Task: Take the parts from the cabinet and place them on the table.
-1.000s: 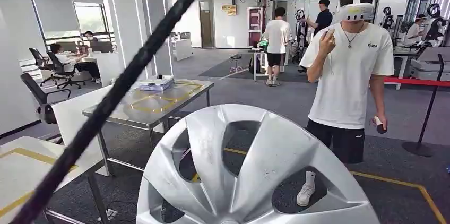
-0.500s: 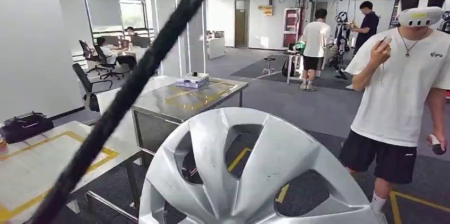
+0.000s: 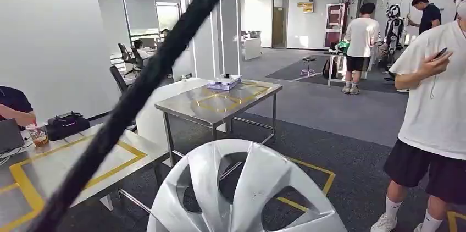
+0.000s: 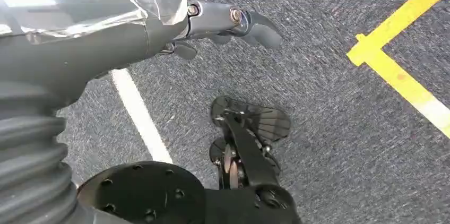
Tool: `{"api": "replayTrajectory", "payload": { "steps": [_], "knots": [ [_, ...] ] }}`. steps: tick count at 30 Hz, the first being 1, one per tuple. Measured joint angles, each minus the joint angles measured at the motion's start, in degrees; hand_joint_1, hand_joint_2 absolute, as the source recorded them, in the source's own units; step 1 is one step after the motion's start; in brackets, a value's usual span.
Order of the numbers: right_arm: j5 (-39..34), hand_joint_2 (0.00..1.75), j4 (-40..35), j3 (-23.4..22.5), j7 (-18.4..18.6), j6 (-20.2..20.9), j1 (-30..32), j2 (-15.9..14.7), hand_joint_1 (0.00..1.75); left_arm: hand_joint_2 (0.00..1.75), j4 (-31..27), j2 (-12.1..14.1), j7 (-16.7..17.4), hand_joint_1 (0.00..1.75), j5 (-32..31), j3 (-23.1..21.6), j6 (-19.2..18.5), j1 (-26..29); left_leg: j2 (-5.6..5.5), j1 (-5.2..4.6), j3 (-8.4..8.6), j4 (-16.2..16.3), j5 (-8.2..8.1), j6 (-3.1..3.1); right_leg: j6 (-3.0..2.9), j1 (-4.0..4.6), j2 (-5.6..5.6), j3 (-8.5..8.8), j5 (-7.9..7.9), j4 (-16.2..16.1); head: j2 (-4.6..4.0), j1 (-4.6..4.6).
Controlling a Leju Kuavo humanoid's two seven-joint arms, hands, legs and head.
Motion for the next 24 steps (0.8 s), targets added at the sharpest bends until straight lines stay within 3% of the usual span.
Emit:
{"api": "replayTrajectory", "payload": {
  "steps": [1,2,3,4,6,7,8,9,11,12,13,14,16,17,18,19,21,22,23,24],
  "knots": [
    [0.17,1.75,0.52,-0.04,0.22,0.09,0.54,-0.22,1.75,1.75,0.00,-0.11,-0.22,0.00,-0.84,0.84,-0.41,-0.14,1.29,-0.43,3.10,-5.55,2.21,0.74,0.09,0.12,-0.47,0.18,-0.13,-0.04,0.00,0.02],
    [0.35,1.75,0.85,-0.09,0.48,0.09,1.05,-0.37,1.75,1.75,0.00,-0.13,-0.46,0.00,-1.53,1.51,-0.70,-0.38,3.66,-1.13,4.74,-8.86,2.30,1.50,0.09,0.11,-0.90,0.33,-0.17,-0.11,0.00,0.04],
    [0.46,1.75,1.25,-0.07,0.79,0.06,1.60,-0.48,1.75,1.75,0.13,-0.24,-0.63,0.00,-1.99,2.11,-1.05,-0.61,3.55,-1.21,4.70,-8.84,2.28,1.59,0.33,0.41,-1.43,0.44,-0.26,-0.24,0.00,0.22],
    [0.59,1.75,1.88,-0.07,1.03,0.09,2.18,-0.70,1.75,1.75,0.17,-0.35,-1.05,0.00,-2.56,2.64,-1.33,-0.97,3.11,-1.44,4.68,-8.89,2.33,1.72,0.63,0.00,-1.89,0.43,-0.28,-0.29,0.02,-0.05],
    [1.05,1.75,2.68,0.04,1.59,0.09,3.26,-0.92,1.75,1.75,0.81,-0.35,-1.70,0.00,-3.45,3.88,-1.66,-1.14,2.04,-1.60,4.77,-9.51,2.56,2.15,1.16,-0.05,-2.94,0.96,-0.25,-0.77,0.00,0.02],
    [1.14,1.75,2.91,0.09,1.86,0.06,3.82,-1.03,1.75,1.75,1.14,-0.39,-2.06,0.00,-3.82,4.41,-1.79,-1.16,1.25,-0.68,6.41,-11.45,3.73,2.58,1.32,0.52,-2.73,0.84,-0.49,-0.63,0.02,-0.09],
    [1.18,1.75,3.34,0.13,2.03,-0.11,4.32,-1.40,1.75,1.75,1.62,-0.85,-2.45,0.00,-4.26,4.83,-2.19,-1.33,0.79,-0.76,6.93,-12.10,4.04,2.51,1.44,0.21,-0.41,0.64,-0.81,0.30,0.00,0.11],
    [1.07,1.75,3.58,0.11,2.01,-0.17,4.93,-1.66,1.75,1.75,2.05,-0.81,-2.68,0.00,-4.54,5.35,-2.23,-1.81,0.16,-0.59,6.89,-12.17,4.32,2.86,1.11,0.06,1.70,-0.86,-2.54,3.73,-0.04,0.13],
    [1.09,1.75,4.15,0.02,2.03,-0.22,6.12,-2.23,1.75,1.75,2.95,-0.94,-3.06,0.00,-4.94,6.01,-2.62,-2.51,-1.23,-0.50,6.80,-12.15,4.30,2.84,1.00,-0.32,2.78,-4.88,-5.95,11.99,0.00,0.35],
    [1.16,1.75,4.59,0.07,2.16,-0.26,6.84,-2.53,1.75,1.75,3.54,-1.03,-3.19,0.00,-5.05,6.21,-2.71,-2.74,-2.08,-0.52,6.72,-12.07,4.28,2.82,1.35,-0.45,2.88,-6.67,-6.91,15.33,-0.02,0.33],
    [1.20,1.75,4.87,0.07,2.21,-0.31,7.31,-2.67,1.75,1.75,3.91,-1.13,-3.21,0.00,-5.16,6.40,-2.73,-2.76,-2.71,-0.51,6.70,-12.01,4.26,2.75,1.75,-0.60,2.89,-6.95,-6.64,15.64,0.00,0.46],
    [1.20,1.75,5.22,0.02,2.21,-0.42,7.64,-2.88,1.75,1.75,4.44,-1.20,-3.37,0.00,-5.40,6.55,-2.82,-2.75,-3.41,-0.42,6.71,-11.88,4.18,2.61,2.48,-0.84,2.90,-5.82,-5.32,13.13,-0.02,0.50],
    [1.20,1.75,5.37,-0.02,2.21,-0.53,7.72,-3.08,1.75,1.75,5.11,-1.25,-3.73,0.00,-5.50,6.79,-3.19,-2.77,-4.33,-0.04,6.64,-10.89,3.63,1.83,4.03,-1.27,3.16,-0.65,-0.89,2.83,-0.02,0.55],
    [1.18,1.75,5.42,-0.02,2.21,-0.57,7.68,-3.14,1.75,1.75,5.33,-1.23,-3.96,0.00,-5.53,6.92,-3.26,-2.79,-4.67,0.12,6.51,-10.15,3.11,1.25,4.09,-1.48,3.35,0.86,-0.31,-0.50,-0.02,0.68],
    [1.22,1.75,5.55,0.02,2.23,-0.68,7.79,-3.15,1.75,1.75,5.57,-0.90,-4.11,0.00,-5.55,7.21,-3.26,-2.84,-5.07,-0.46,6.20,-9.68,2.75,0.80,3.73,-1.26,4.27,0.53,-0.44,0.09,-0.02,0.77],
    [1.14,1.75,5.44,-0.02,2.14,-0.65,7.96,-3.17,1.75,1.75,5.92,-0.96,-4.26,0.00,-5.64,7.32,-3.28,-2.87,-5.18,-0.29,5.88,-9.30,2.50,0.57,2.76,-1.26,4.36,0.88,-0.55,0.39,-0.04,0.66],
    [1.14,1.75,5.44,-0.02,2.16,-0.88,8.16,-3.21,1.75,1.75,6.47,-0.94,-4.46,0.00,-5.77,7.41,-3.30,-2.86,-5.21,-0.08,5.80,-9.34,2.48,0.27,2.10,-0.94,4.27,0.62,-0.62,0.34,-0.04,0.50],
    [1.20,1.75,5.44,-0.02,2.16,-0.94,8.21,-3.21,1.75,1.75,6.76,-0.83,-4.59,0.00,-5.81,7.47,-3.25,-2.86,-5.29,0.10,5.71,-9.10,2.27,0.08,1.83,-1.44,4.19,0.69,-0.56,0.24,-0.02,0.50],
    [1.47,1.75,5.42,-0.09,2.14,-0.98,8.24,-3.19,1.75,1.75,6.93,-0.87,-4.79,0.00,-6.03,7.49,-3.26,-2.84,-3.83,0.12,5.27,-8.34,1.68,-0.24,1.64,-1.45,4.07,0.87,-0.56,0.16,-0.02,0.53],
    [1.75,1.75,5.24,-0.15,2.08,-1.01,8.28,-3.17,1.75,1.75,7.02,-0.87,-5.01,0.00,-6.07,7.49,-3.26,-3.03,-2.04,0.14,4.07,-5.71,0.09,-0.53,1.25,-1.37,3.97,0.94,-0.65,0.17,-0.04,0.28]
  ]
}}
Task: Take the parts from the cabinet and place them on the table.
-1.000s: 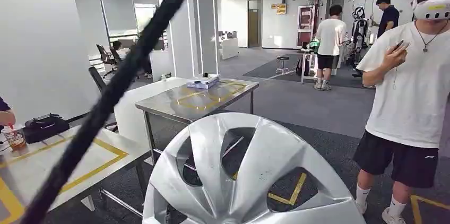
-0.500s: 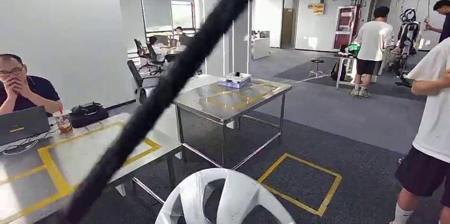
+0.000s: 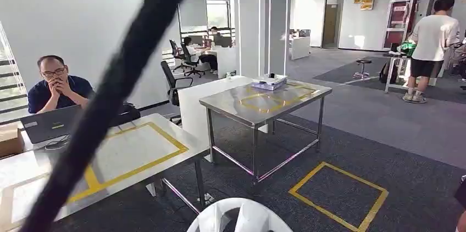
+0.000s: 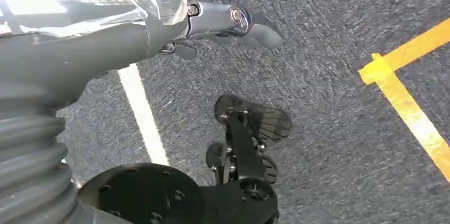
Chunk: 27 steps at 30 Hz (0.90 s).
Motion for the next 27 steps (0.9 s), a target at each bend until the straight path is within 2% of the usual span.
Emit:
{"api": "replayTrajectory", "payload": {
  "steps": [1,3,4,5,6,7,8,9,11,13,14,15,17,18,19,20,21,23,24,25,26,27],
  "knots": [
    [0.35,1.75,-0.24,-0.04,-0.06,0.00,0.05,0.00,1.75,1.75,0.22,0.04,-0.13,0.00,-0.07,0.11,0.00,-0.37,0.94,0.17,-2.16,4.38,-2.14,-0.21,-0.13,0.18,-0.17,0.00,-0.08,0.01,0.00,0.02],
    [1.55,1.75,-0.68,-0.13,-0.64,0.09,0.28,-0.02,1.75,1.75,0.39,0.09,-0.24,0.00,-0.50,0.33,-0.11,-0.60,1.65,0.26,-7.02,13.71,-5.56,-0.38,-0.38,0.44,-0.63,0.00,-0.25,0.02,0.00,0.04],
    [2.21,1.75,-1.07,-0.22,-0.96,0.18,0.46,-0.02,1.75,1.75,0.44,0.09,-0.28,0.00,-0.61,0.39,-0.15,-0.57,1.68,0.26,-8.24,15.62,-5.50,-0.36,-0.47,0.54,-0.76,0.09,-0.33,0.03,0.02,0.00],
    [2.60,1.75,-1.44,-0.28,-1.18,0.24,0.57,-0.02,1.75,1.75,0.46,0.09,-0.31,0.00,-0.68,0.42,-0.15,-0.54,1.68,0.25,-8.14,14.84,-4.31,-0.22,-0.55,0.63,-0.81,0.22,-0.41,0.03,0.00,0.02],
    [2.95,1.75,-2.06,-0.42,-1.33,0.35,0.56,-0.02,1.75,1.75,0.46,0.13,-0.33,0.00,-0.83,0.44,-0.15,-0.54,1.68,0.19,-6.56,11.03,-1.66,0.10,-0.69,0.83,-0.83,0.44,-0.53,0.02,0.00,0.02],
    [3.19,1.75,-2.83,-0.59,-1.44,0.50,0.50,0.00,1.75,1.75,0.46,0.17,-0.35,0.00,-1.09,0.44,-0.15,-0.57,1.70,0.00,-4.11,5.75,1.25,0.68,-0.74,1.01,-0.85,0.71,-0.60,0.00,0.00,0.02],
    [3.28,1.75,-3.50,-0.66,-1.55,0.63,0.36,0.04,1.75,1.75,0.46,0.24,-0.37,0.00,-1.20,0.44,-0.15,-0.63,1.83,-0.36,-1.54,0.40,3.68,1.58,-0.69,1.13,-0.86,0.94,-0.78,-0.03,0.00,0.02],
    [3.28,1.75,-4.04,-0.76,-1.72,0.83,0.16,0.20,1.75,1.75,0.46,0.50,-0.37,0.00,-1.24,0.48,-0.17,-0.82,2.41,-0.81,-0.36,-1.66,2.99,2.30,-0.64,1.20,-0.88,0.97,-0.85,-0.08,0.00,0.13],
    [3.37,1.75,-4.61,-0.85,-1.84,0.98,-0.08,0.35,1.75,1.75,0.50,0.50,-0.41,0.00,-1.29,0.46,-0.22,-1.13,2.49,-1.17,-0.30,-2.43,2.84,2.54,-0.38,1.22,-0.99,0.67,-0.87,-0.15,0.04,0.09],
    [3.43,1.75,-4.92,-0.87,-1.84,0.98,-0.12,0.48,1.75,1.75,0.50,0.63,-0.41,0.00,-1.27,0.48,-0.22,-1.13,2.18,-1.32,0.01,-3.20,2.97,2.90,0.28,1.19,-1.23,1.11,-0.76,-0.82,0.00,0.11],
    [3.43,1.75,-5.33,-0.92,-1.84,1.01,-0.07,0.46,1.75,1.75,0.52,0.52,-0.41,0.00,-1.27,0.48,-0.22,-1.12,2.17,-0.45,1.70,-5.22,3.90,2.89,0.43,1.51,-1.42,1.18,-1.04,-0.83,0.09,0.00],
    [3.43,1.75,-5.35,-0.94,-1.84,1.05,-0.22,0.39,1.75,1.75,0.55,0.44,-0.41,0.00,-1.27,0.48,-0.24,-1.17,1.99,-0.59,2.44,-6.08,4.19,2.93,0.46,1.46,-1.22,0.78,-1.70,0.71,0.02,0.18],
    [3.26,1.75,-5.35,-0.90,-1.86,1.14,-0.68,0.39,1.75,1.75,0.76,0.37,-0.41,0.00,-1.25,0.57,-0.24,-1.50,1.87,-0.53,2.51,-6.13,4.29,3.06,0.11,1.29,-1.00,-3.31,-4.88,8.59,0.02,0.37],
    [3.26,1.75,-5.35,-0.85,-1.86,1.18,-0.60,0.39,1.75,1.75,0.81,0.20,-0.41,0.00,-1.25,0.61,-0.24,-1.47,1.75,-0.56,2.52,-6.13,4.19,3.10,0.18,1.11,-0.94,-6.06,-6.68,13.58,0.00,0.35],
    [3.28,1.75,-5.31,-0.79,-1.86,1.18,-0.53,0.35,1.75,1.75,0.83,0.17,-0.41,0.00,-1.25,0.68,-0.24,-1.43,1.56,-0.55,2.49,-6.06,4.14,3.04,0.53,0.99,-0.94,-7.89,-7.25,16.54,0.00,0.33],
    [3.28,1.75,-5.22,-0.76,-1.84,1.18,-0.40,0.24,1.75,1.75,0.85,0.09,-0.41,0.00,-1.25,0.70,-0.24,-1.37,1.27,-0.49,2.50,-6.02,4.09,2.96,1.09,0.75,-0.94,-8.29,-6.62,16.45,0.02,0.46],
    [3.28,1.75,-5.20,-0.76,-1.86,1.18,-0.32,0.11,1.75,1.75,0.85,0.02,-0.41,0.00,-1.25,0.72,-0.24,-1.34,0.89,-0.35,2.54,-5.89,3.98,2.78,1.89,0.45,-0.94,-7.17,-4.85,13.53,0.00,0.44],
    [3.28,1.75,-5.20,-0.76,-1.86,1.18,-0.36,0.02,1.75,1.75,0.85,-0.11,-0.41,0.00,-1.25,0.77,-0.24,-1.36,0.03,0.07,2.49,-4.94,3.40,1.91,3.49,-0.22,-0.58,-1.94,-0.11,2.58,0.02,0.52],
    [3.28,1.75,-5.20,-0.72,-1.86,1.18,-0.40,0.02,1.75,1.75,0.85,-0.09,-0.41,0.00,-1.25,0.79,-0.22,-1.37,-0.12,0.07,2.17,-4.19,2.98,1.31,3.50,-0.48,0.16,-0.78,0.40,-0.12,0.00,0.63],
    [3.32,1.75,-5.18,-0.63,-1.86,1.18,-0.36,0.04,1.75,1.75,0.85,-0.04,-0.41,0.00,-1.25,0.85,-0.15,-1.37,-0.41,-0.28,1.75,-3.43,2.47,0.84,2.48,-0.24,-0.07,-0.32,0.50,-0.22,0.00,0.68],
    [3.32,1.75,-5.18,-0.59,-1.88,1.25,-0.35,0.00,1.75,1.75,0.85,-0.04,-0.41,0.00,-1.25,0.87,-0.15,-1.32,-0.48,-0.27,1.69,-3.55,2.53,0.69,1.79,0.07,-0.30,-0.52,0.40,0.14,0.02,0.55],
    [3.32,1.75,-5.18,-0.59,-1.88,1.25,-0.31,-0.02,1.75,1.75,0.87,-0.07,-0.39,0.00,-1.25,0.87,-0.15,-1.20,-0.50,-0.16,1.63,-3.57,2.52,0.64,1.47,0.17,-0.40,-0.63,0.44,0.16,0.00,0.53]
  ]
}}
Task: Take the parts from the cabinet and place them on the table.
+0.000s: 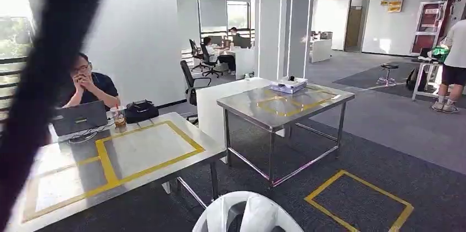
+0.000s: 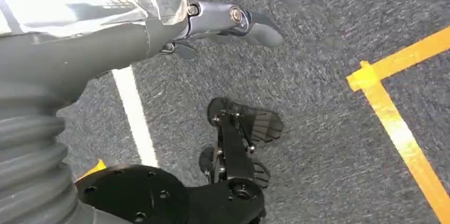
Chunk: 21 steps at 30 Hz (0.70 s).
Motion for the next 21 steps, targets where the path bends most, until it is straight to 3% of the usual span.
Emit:
{"api": "replayTrajectory", "payload": {
  "steps": [1,2,3,4,6,7,8,9,11,12,13,15,17,18,19,21],
  "knots": [
    [0.00,1.75,0.00,0.00,0.00,0.00,-0.01,-0.02,1.75,1.75,0.00,-0.02,0.00,0.00,0.00,0.02,0.00,0.14,-0.13,0.18,0.07,-0.20,0.13,-0.25,-0.48,0.21,-0.07,0.01,0.00,0.02,0.00,-0.05],
    [0.00,1.75,0.00,0.00,0.00,0.00,-0.04,0.00,1.75,1.75,0.02,0.00,0.00,0.00,0.00,0.13,0.00,0.19,-0.19,0.34,0.06,0.01,-0.04,-0.41,-0.99,-0.58,-0.28,0.05,0.19,-0.22,0.02,-0.03],
    [-0.02,1.75,0.00,-0.02,0.00,0.00,-0.14,0.00,1.75,1.75,0.09,-0.15,0.00,0.00,0.00,0.18,0.00,0.24,0.69,0.38,-0.63,1.22,-0.93,-0.68,-1.04,-0.38,-0.44,0.12,0.19,-0.21,0.00,-0.06],
    [-0.04,1.75,0.00,-0.02,-0.02,0.00,-0.16,0.04,1.75,1.75,0.17,-0.15,0.00,0.00,0.00,0.28,0.00,0.16,1.49,0.47,-1.91,4.31,-2.81,-0.95,-1.37,-0.36,-0.61,0.19,0.18,-0.21,0.00,-0.26],
    [-0.04,1.75,0.00,-0.02,-0.02,0.00,-0.05,0.02,1.75,1.75,0.26,-0.15,0.00,0.00,0.00,0.42,0.00,0.14,2.01,0.57,-6.16,13.14,-6.85,-1.28,-1.57,-0.09,-1.09,0.16,0.02,-0.17,0.00,-0.26],
    [-0.04,1.75,0.00,0.00,-0.02,0.00,0.08,0.00,1.75,1.75,0.31,-0.17,0.00,0.00,0.00,0.39,0.00,0.22,2.13,0.57,-8.02,16.65,-7.89,-1.30,-1.64,0.09,-1.44,0.16,-0.03,-0.17,0.00,-0.26],
    [-0.02,1.75,0.00,0.00,-0.02,0.00,0.16,-0.02,1.75,1.75,0.31,-0.20,0.00,0.00,0.00,0.39,0.00,0.28,2.17,0.56,-8.69,17.71,-7.84,-1.22,-1.72,0.26,-1.69,0.18,-0.08,-0.16,0.00,-0.26],
    [-0.02,1.75,0.00,0.00,-0.02,0.02,0.27,-0.02,1.75,1.75,0.33,-0.22,0.08,0.00,0.00,0.41,0.00,0.34,2.17,0.56,-8.39,16.86,-7.03,-1.12,-1.78,0.37,-1.93,0.23,-0.13,-0.16,0.00,-0.28],
    [-0.04,1.75,0.00,0.00,-0.02,0.04,0.30,-0.02,1.75,1.75,0.31,-0.22,0.11,0.00,0.00,0.42,0.02,0.42,2.78,0.20,-3.78,7.51,-1.80,-0.17,-1.83,0.75,-2.56,0.50,-0.21,-0.19,0.00,-0.28],
    [-0.04,1.75,-0.09,0.00,-0.02,0.13,0.29,-0.02,1.75,1.75,0.22,-0.17,0.11,0.00,-0.02,0.42,0.02,0.41,4.37,-0.44,-1.00,2.31,0.20,0.82,-1.86,0.72,-2.78,0.63,-0.24,-0.27,0.00,-0.26],
    [-0.02,1.75,-0.09,0.00,-0.02,0.15,0.31,-0.02,1.75,1.75,0.09,-0.02,0.13,0.00,0.00,0.44,0.02,0.25,6.22,-0.99,-0.38,0.79,-0.81,1.33,-1.74,0.94,-3.08,0.66,-0.29,-0.28,0.00,-0.17],
    [-0.04,1.75,-0.09,0.00,-0.02,0.17,0.33,-0.02,1.75,1.75,-0.15,-0.11,0.13,0.00,0.00,0.44,0.09,0.21,5.38,-1.41,-0.64,0.54,-0.63,1.61,-1.44,0.73,-3.80,0.57,-0.31,-0.41,0.00,-0.20],
    [-0.04,1.75,-0.26,0.13,-0.02,0.22,0.33,0.00,1.75,1.75,-0.15,-0.07,0.13,0.00,-0.02,0.48,0.11,0.38,4.46,-1.52,-0.32,-0.48,-0.21,2.21,-0.73,0.97,-4.61,1.23,-0.17,-1.14,0.00,-0.24],
    [-0.04,1.75,-0.33,0.13,-0.02,0.22,0.35,-0.07,1.75,1.75,-0.22,-0.24,0.15,0.00,0.00,0.48,0.11,0.60,4.01,-0.68,1.18,-1.84,0.83,2.23,-0.69,0.90,-3.96,0.84,-0.51,-0.34,0.02,-0.20],
    [-0.04,1.75,-0.39,0.17,-0.02,0.26,0.35,-0.09,1.75,1.75,-0.26,-0.33,0.18,0.00,-0.02,0.48,0.11,0.46,3.45,-0.71,1.25,-2.20,0.91,2.57,-0.87,0.91,-2.49,-0.15,-1.84,1.66,0.00,-0.18],
    [-0.11,1.75,-0.39,0.20,-0.09,0.59,0.51,-0.24,1.75,1.75,-0.50,-0.41,0.52,0.00,-0.09,0.50,0.07,0.37,2.45,-0.73,1.12,-2.18,1.19,2.85,-1.38,0.73,-1.08,-4.34,-5.55,10.50,0.02,0.09]
  ]
}}
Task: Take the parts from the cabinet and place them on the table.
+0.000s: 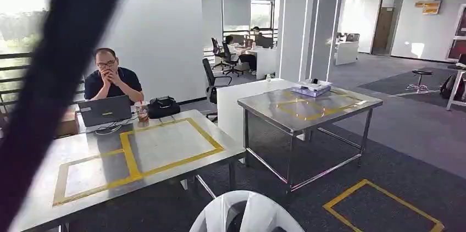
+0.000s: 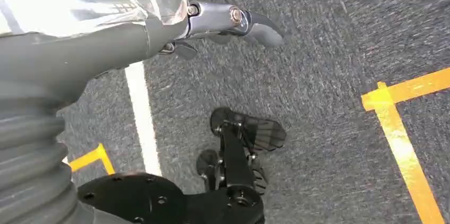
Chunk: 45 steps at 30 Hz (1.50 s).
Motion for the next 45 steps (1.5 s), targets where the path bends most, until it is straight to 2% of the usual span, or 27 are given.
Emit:
{"api": "replayTrajectory", "payload": {
  "steps": [2,3,5,6,7,8,10,12,14,16,17,19,21,22,23,26,28,31,32,33,34,36,37,39,41,43,45],
  "knots": [
    [0.13,1.75,0.04,0.13,0.07,0.15,0.37,-0.15,1.75,1.75,-0.22,-0.18,0.20,0.00,-0.02,0.00,-0.02,0.10,-1.22,-0.01,-0.04,0.09,-0.01,-0.02,0.47,-0.10,0.20,-3.06,-1.28,5.80,-0.02,-0.04],
    [0.17,1.75,0.07,0.11,0.07,0.15,0.52,-0.28,1.75,1.75,-0.24,-0.28,0.39,0.00,-0.04,0.00,-0.02,0.20,-1.85,0.03,-0.02,0.17,-0.05,-0.07,1.01,-0.25,0.20,-2.78,-0.40,4.75,-0.02,0.02],
    [0.24,1.75,0.04,0.11,0.04,0.20,0.48,-0.37,1.75,1.75,-0.63,-0.46,0.81,0.00,-0.22,0.00,-0.07,0.58,-3.04,0.25,-0.01,0.73,-0.37,-0.54,2.38,-0.67,0.52,1.06,3.53,-3.74,-0.02,0.04],
    [0.26,1.75,0.04,0.11,0.04,0.20,0.48,-0.39,1.75,1.75,-0.79,-0.55,0.88,0.00,-0.35,0.00,-0.07,0.66,-3.57,0.33,-0.13,1.32,-0.71,-1.03,2.92,-1.00,1.43,3.63,5.43,-8.97,-0.02,0.09],
    [0.37,1.75,0.07,0.13,0.04,0.24,0.43,-0.39,1.75,1.75,-0.94,-0.48,0.90,0.00,-0.35,0.02,-0.07,0.67,-3.99,0.06,-0.59,2.14,-1.16,-1.59,2.54,-0.95,2.84,4.20,5.53,-10.50,-0.02,0.28],
    [0.42,1.75,0.00,0.18,0.04,0.30,0.50,-0.41,1.75,1.75,-1.14,-0.48,0.96,0.00,-0.37,0.02,-0.07,0.74,-4.24,-0.03,-0.84,2.51,-1.42,-1.84,1.78,-1.02,2.06,4.35,5.67,-10.61,-0.02,0.24],
    [0.50,1.75,0.00,0.18,0.04,0.33,0.48,-0.41,1.75,1.75,-1.20,-0.48,0.96,0.00,-0.35,0.02,-0.07,0.96,-4.40,0.21,-1.14,2.36,-1.31,-2.02,1.10,-0.47,1.80,4.29,5.72,-10.50,-0.02,0.22],
    [0.53,1.75,0.00,0.11,0.04,0.31,0.42,-0.39,1.75,1.75,-1.31,-0.39,0.99,0.00,-0.35,0.07,-0.04,1.23,-3.74,0.54,-1.45,2.92,-1.82,-2.52,0.39,-1.08,1.46,4.43,5.93,-10.76,-0.02,0.20],
    [0.53,1.75,0.00,0.11,0.02,0.33,0.44,-0.28,1.75,1.75,-1.55,-0.55,0.98,0.00,-0.37,0.02,-0.06,1.18,-0.98,0.74,-3.89,8.64,-5.26,-3.24,-0.04,-0.96,1.19,4.59,5.71,-10.78,-0.02,0.11],
    [0.48,1.75,0.02,0.11,0.04,0.33,0.45,-0.26,1.75,1.75,-1.57,-0.59,0.99,0.00,-0.37,0.02,-0.04,1.07,-0.45,1.07,-8.44,17.71,-9.00,-3.62,-0.13,-0.84,0.76,4.55,5.64,-10.75,-0.02,0.17],
    [0.40,1.75,0.02,0.11,0.04,0.33,0.46,-0.26,1.75,1.75,-1.60,-0.59,0.98,0.00,-0.37,0.02,-0.04,1.12,-0.31,1.15,-10.01,20.63,-9.52,-3.70,-0.13,-0.83,0.62,4.55,5.61,-10.74,-0.02,0.15],
    [0.29,1.75,0.02,0.11,0.04,0.33,0.44,-0.26,1.75,1.75,-1.60,-0.59,0.99,0.00,-0.39,0.04,-0.04,1.17,-0.27,1.18,-8.90,17.53,-6.62,-3.56,-0.15,-0.82,0.45,4.70,5.56,-10.74,-0.02,0.17],
    [0.24,1.75,0.02,0.11,0.04,0.33,0.38,-0.24,1.75,1.75,-1.68,-0.57,0.99,0.00,-0.55,0.09,-0.04,1.17,-0.03,1.04,-3.75,7.16,-1.66,-2.91,-0.13,-0.71,0.41,4.94,5.53,-10.78,-0.02,0.17],
    [0.24,1.75,0.00,0.11,0.04,0.33,0.35,-0.22,1.75,1.75,-1.81,-0.53,0.99,0.00,-0.66,0.13,-0.04,1.13,0.46,0.80,-1.82,3.20,-1.06,-2.36,-0.12,-0.70,0.39,4.96,5.53,-10.81,-0.02,0.17],
    [0.24,1.75,0.00,0.09,0.04,0.33,0.36,-0.20,1.75,1.75,-1.92,-0.48,0.99,0.00,-0.88,0.15,-0.04,1.01,0.65,0.48,-1.78,2.85,-1.61,-2.32,0.22,-0.15,0.39,4.82,5.43,-10.77,-0.02,0.22],
    [0.31,1.75,0.00,0.13,0.13,0.33,0.36,-0.13,1.75,1.75,-2.06,-0.39,0.99,0.00,-0.96,0.31,0.07,1.08,0.32,0.07,-1.95,2.74,-1.64,-1.70,1.19,-0.57,0.22,5.00,5.60,-11.29,-0.02,0.24],
    [0.02,1.75,-0.13,0.13,0.31,0.28,0.43,-0.15,1.75,1.75,-2.23,-0.63,0.94,0.00,-1.05,0.39,0.26,1.11,0.08,0.60,-0.46,0.97,-0.53,-1.07,1.45,-0.47,0.27,4.40,5.05,-10.09,0.00,0.33],
    [-0.15,1.75,-0.15,0.11,0.61,0.26,0.36,-0.17,1.75,1.75,-2.51,-0.81,0.57,0.00,-1.25,0.50,1.18,1.03,-0.19,0.46,-0.48,0.92,-0.41,-0.61,0.71,-0.46,0.48,-1.56,-0.46,2.22,-0.02,0.46],
    [0.02,1.75,-0.15,0.11,0.81,0.20,0.40,-0.17,1.75,1.75,-2.58,-0.90,0.42,0.00,-1.38,0.52,1.25,1.11,-0.37,0.39,-0.50,0.95,-0.43,-0.60,0.92,-0.45,0.49,-3.40,-1.23,5.70,-0.02,0.46],
    [0.18,1.75,-0.15,0.09,0.98,0.13,0.45,-0.20,1.75,1.75,-2.80,-0.99,0.20,0.00,-1.40,0.59,1.31,1.24,-0.50,0.36,-0.47,0.96,-0.45,-0.62,1.25,-0.51,0.49,-3.85,-0.90,6.20,-0.02,0.50],
    [0.24,1.75,-0.15,0.07,1.07,0.13,0.43,-0.22,1.75,1.75,-3.04,-1.16,0.07,0.00,-1.55,0.72,1.31,1.35,-0.73,0.37,-0.43,0.97,-0.48,-0.66,1.72,-0.55,0.48,-3.08,0.18,4.32,-0.02,0.52],
    [0.26,1.75,-0.17,0.00,1.07,0.13,0.30,-0.20,1.75,1.75,-3.52,-1.42,0.05,0.00,-2.12,0.74,0.87,1.44,-1.18,0.52,-0.37,1.33,-0.71,-1.00,2.77,-0.64,0.48,1.62,4.34,-5.59,-0.02,0.57],
    [0.26,1.75,-0.28,-0.02,1.07,0.13,0.12,-0.20,1.75,1.75,-3.70,-1.47,0.05,0.00,-2.21,0.77,0.30,1.47,-1.37,0.48,-0.47,1.81,-1.00,-1.38,2.88,-0.70,0.53,4.15,5.88,-10.65,-0.02,0.65],
    [0.59,1.75,-0.55,-0.11,0.74,0.13,-0.09,-0.11,1.75,1.75,-4.09,-1.38,-0.09,0.00,-2.21,0.79,-0.88,1.64,-1.44,0.05,-0.83,2.45,-1.61,-1.96,1.36,-0.39,0.62,4.45,5.83,-10.92,-0.02,0.68],
    [0.92,1.75,-0.96,-0.35,0.13,0.20,-0.33,-0.07,1.75,1.75,-4.24,-1.31,-0.22,0.00,-2.27,0.79,-1.99,1.81,-1.40,0.27,-0.77,2.26,-1.51,-2.14,0.69,-0.05,0.63,4.38,5.90,-10.91,-0.02,0.52],
    [1.14,1.75,-1.58,-0.57,-0.37,0.28,-0.82,0.04,1.75,1.75,-4.50,-1.16,-0.28,0.00,-2.25,0.81,-2.49,1.83,-1.09,0.48,-1.27,3.25,-2.37,-2.72,0.11,-0.68,0.64,4.55,6.07,-11.13,-0.02,0.63],
    [1.64,1.75,-2.40,-0.78,-0.74,0.37,-1.47,0.31,1.75,1.75,-4.50,-1.18,-0.37,0.00,-2.19,0.81,-2.82,1.66,-0.59,0.85,-4.46,10.60,-6.71,-3.46,-0.34,-0.65,0.57,4.61,6.01,-11.12,-0.02,0.42]
  ]
}}
